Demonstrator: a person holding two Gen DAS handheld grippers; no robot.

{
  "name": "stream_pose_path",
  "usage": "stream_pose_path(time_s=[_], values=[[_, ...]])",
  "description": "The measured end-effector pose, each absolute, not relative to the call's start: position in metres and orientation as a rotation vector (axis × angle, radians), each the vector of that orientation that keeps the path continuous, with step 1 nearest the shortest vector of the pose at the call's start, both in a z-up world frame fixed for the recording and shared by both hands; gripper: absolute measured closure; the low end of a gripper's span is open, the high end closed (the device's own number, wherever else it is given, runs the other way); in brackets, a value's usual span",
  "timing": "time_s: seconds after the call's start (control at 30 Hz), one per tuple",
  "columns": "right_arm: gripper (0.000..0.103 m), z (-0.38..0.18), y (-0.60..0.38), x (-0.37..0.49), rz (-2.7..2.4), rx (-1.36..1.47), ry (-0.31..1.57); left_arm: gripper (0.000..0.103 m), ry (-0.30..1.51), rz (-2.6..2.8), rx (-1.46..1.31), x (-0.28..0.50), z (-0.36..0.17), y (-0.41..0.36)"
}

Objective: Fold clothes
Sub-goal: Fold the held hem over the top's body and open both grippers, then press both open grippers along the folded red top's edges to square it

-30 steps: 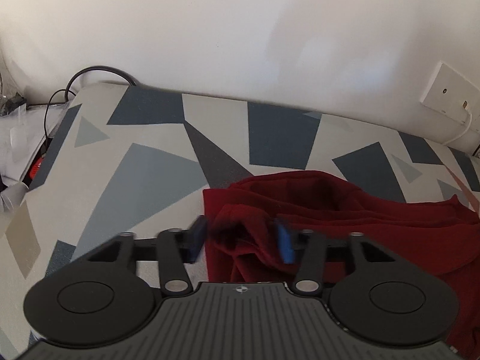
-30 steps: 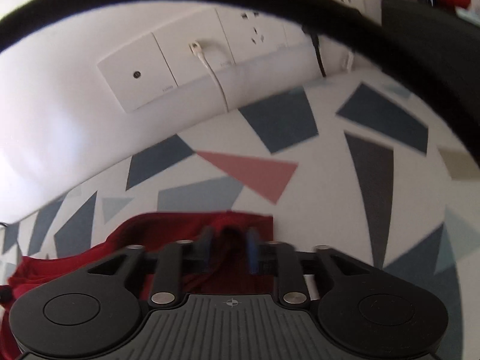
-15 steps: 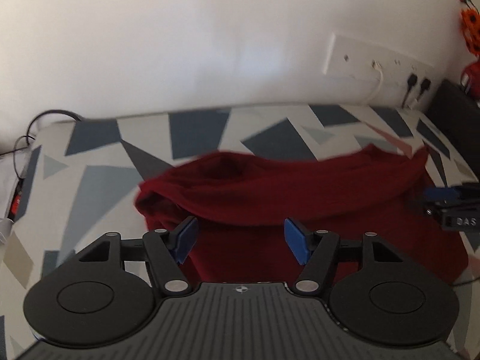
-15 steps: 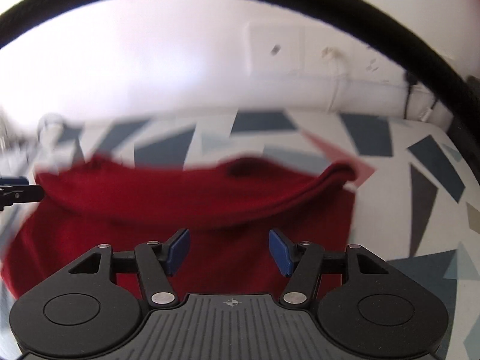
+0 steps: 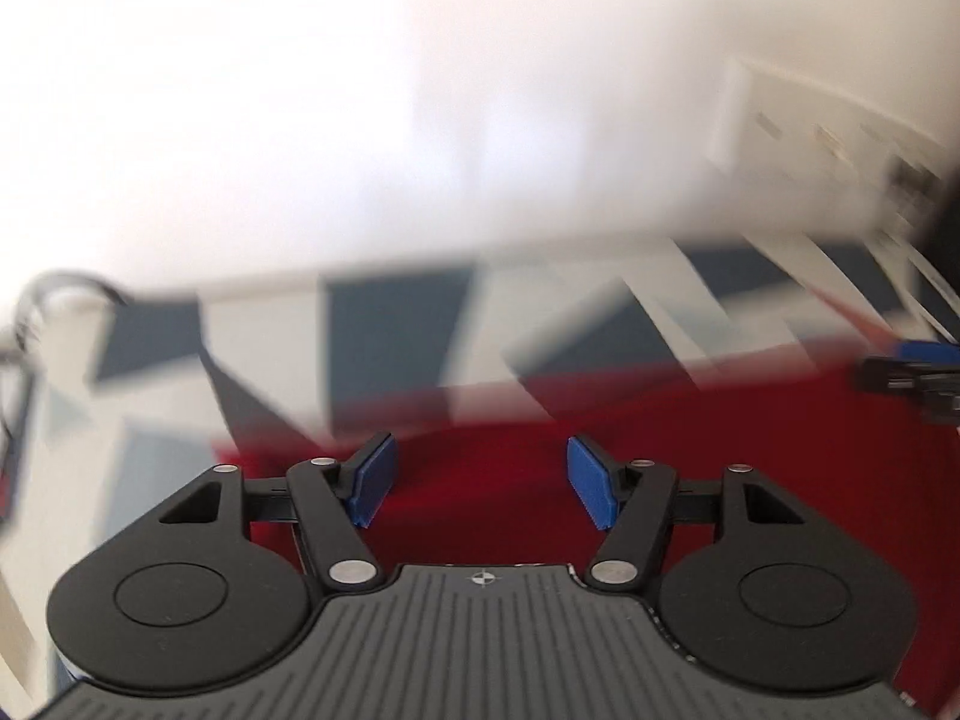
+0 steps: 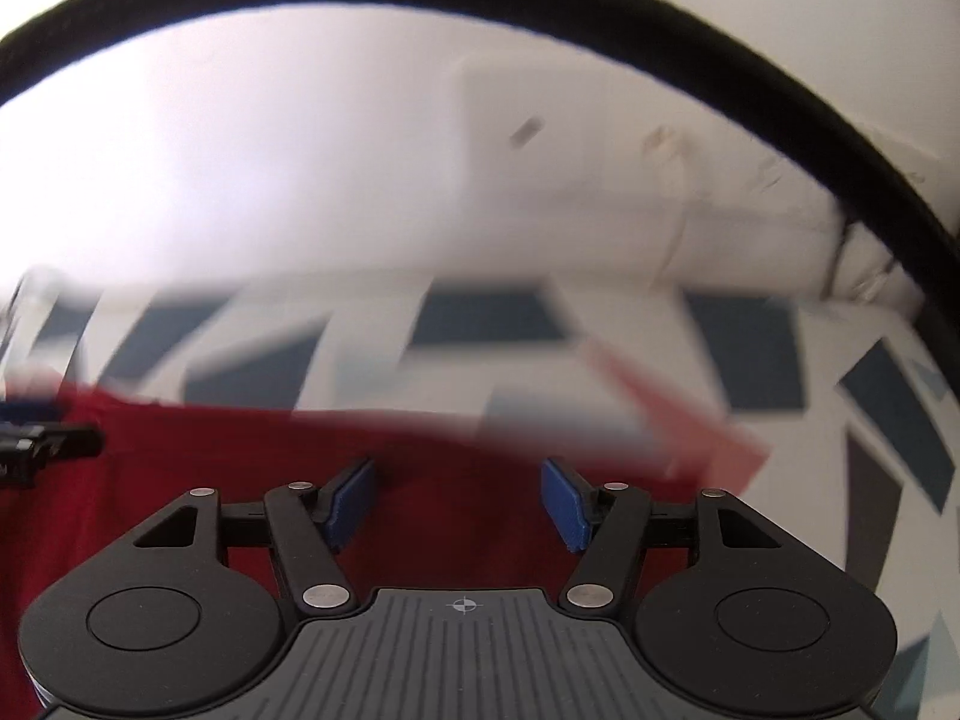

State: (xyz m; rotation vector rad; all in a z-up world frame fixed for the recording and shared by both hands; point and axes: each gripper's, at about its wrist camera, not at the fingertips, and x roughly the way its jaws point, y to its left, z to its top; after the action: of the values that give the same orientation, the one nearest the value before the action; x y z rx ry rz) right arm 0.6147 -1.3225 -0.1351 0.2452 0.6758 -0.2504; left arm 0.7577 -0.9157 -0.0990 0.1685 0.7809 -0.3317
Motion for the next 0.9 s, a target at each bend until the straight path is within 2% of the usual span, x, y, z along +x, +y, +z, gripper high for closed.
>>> stream_pose_path(time_s=[0.07,0.1,0.13,0.17,0.2,0.23,0.4,0.6,0.8,0.9], values=[[0.036,-0.127,-1.341,0.613,-0.269,0.348,0.638,0.032,0.771,-0.29,0.11,0.773,-0.086,-0.909],[0.027,-0.123,-1.351,0.61,-0.268,0.402,0.629,0.029,0.778,-0.302,0.077,0.775,-0.08,-0.902],[0.018,-0.122,-1.359,0.602,-0.267,0.446,0.621,0.02,0.786,-0.324,0.05,0.774,-0.075,-0.896],[0.012,-0.122,-1.367,0.593,-0.266,0.479,0.618,0.008,0.8,-0.345,0.036,0.771,-0.072,-0.889],[0.004,-0.124,-1.373,0.581,-0.268,0.503,0.617,0.005,0.818,-0.366,0.033,0.766,-0.072,-0.882],[0.001,-0.127,-1.378,0.567,-0.268,0.522,0.614,0.004,0.841,-0.384,0.031,0.76,-0.074,-0.874],[0.001,-0.156,-1.383,0.509,-0.225,0.559,0.734,0.003,0.998,-0.394,0.043,0.726,-0.105,-0.833],[0.001,-0.184,-1.364,0.506,-0.259,0.537,0.817,0.002,1.079,-0.347,0.018,0.7,-0.132,-0.811],[0.001,-0.193,-1.324,0.529,-0.28,0.275,0.86,0.0,1.042,-0.332,0.083,0.698,-0.144,-0.83],[0.001,-0.193,-1.315,0.534,-0.275,0.255,0.85,0.0,1.023,-0.323,0.079,0.701,-0.147,-0.838]])
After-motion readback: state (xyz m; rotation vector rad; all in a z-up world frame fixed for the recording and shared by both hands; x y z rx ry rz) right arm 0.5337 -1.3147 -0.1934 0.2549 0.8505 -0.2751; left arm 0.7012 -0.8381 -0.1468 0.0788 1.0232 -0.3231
